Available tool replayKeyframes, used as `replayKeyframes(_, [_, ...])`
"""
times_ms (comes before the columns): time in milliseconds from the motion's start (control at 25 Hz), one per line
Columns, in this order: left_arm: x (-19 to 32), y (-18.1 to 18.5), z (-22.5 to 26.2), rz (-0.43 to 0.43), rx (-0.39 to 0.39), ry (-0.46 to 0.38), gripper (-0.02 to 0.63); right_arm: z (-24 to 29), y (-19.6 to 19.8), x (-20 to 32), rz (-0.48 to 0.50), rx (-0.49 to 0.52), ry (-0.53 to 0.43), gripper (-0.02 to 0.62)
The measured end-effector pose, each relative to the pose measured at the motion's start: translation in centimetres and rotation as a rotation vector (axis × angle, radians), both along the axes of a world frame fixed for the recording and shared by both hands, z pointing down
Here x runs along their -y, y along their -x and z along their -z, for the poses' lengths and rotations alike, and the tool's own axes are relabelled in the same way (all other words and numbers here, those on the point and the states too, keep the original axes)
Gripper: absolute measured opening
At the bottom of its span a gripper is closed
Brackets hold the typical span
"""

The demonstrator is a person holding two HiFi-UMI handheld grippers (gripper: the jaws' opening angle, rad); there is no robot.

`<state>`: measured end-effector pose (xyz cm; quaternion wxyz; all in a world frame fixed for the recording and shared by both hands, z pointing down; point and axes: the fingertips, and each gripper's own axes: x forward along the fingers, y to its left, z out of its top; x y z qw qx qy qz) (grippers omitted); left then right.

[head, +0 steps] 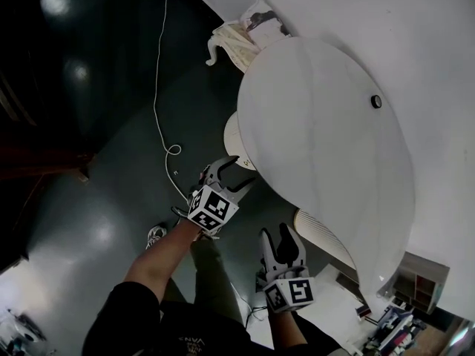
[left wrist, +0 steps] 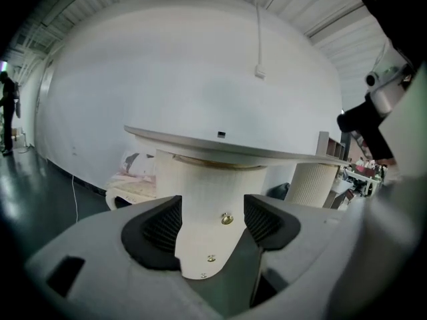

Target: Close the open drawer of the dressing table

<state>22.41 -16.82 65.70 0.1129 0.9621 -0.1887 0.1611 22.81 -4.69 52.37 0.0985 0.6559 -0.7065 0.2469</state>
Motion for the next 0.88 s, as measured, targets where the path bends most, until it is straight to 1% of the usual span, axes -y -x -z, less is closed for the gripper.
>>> replayKeyframes(200, [-1.9, 2.9, 1.5, -0.017, 0.0, 0.001, 0.298, 0.3, 1.4, -1.0, -0.027, -0.024, 0.007, 0.209])
replayKeyframes(360, [-2.9, 5.6, 3.0, -0.029, 0.007, -0.014, 0.296, 1.1, 3.2, -1.6, -0.06, 0.011, -0.032, 0.208])
replayKeyframes(440, [-3.3, 7.1, 3.6, -0.029, 0.017, -0.018, 0.285, 1.2, 3.9, -2.2, -0.077, 0.014, -0.026, 0.207])
replayKeyframes(600, [-4.3, 9.7, 5.3, -0.027, 0.036, -0.038, 0.185, 1.8, 5.3, -3.2, -0.094, 0.021, -0.028, 0.206])
replayKeyframes(760, [-5.6, 11.4, 7.7, -0.041, 0.024, -0.075, 0.131, 2.2, 5.9, -4.5, -0.128, 0.004, -0.017, 0.205])
replayKeyframes(880, [-6.5, 12.7, 9.4, -0.051, 0.012, -0.092, 0.104, 2.8, 6.8, -5.2, -0.15, 0.011, -0.038, 0.206])
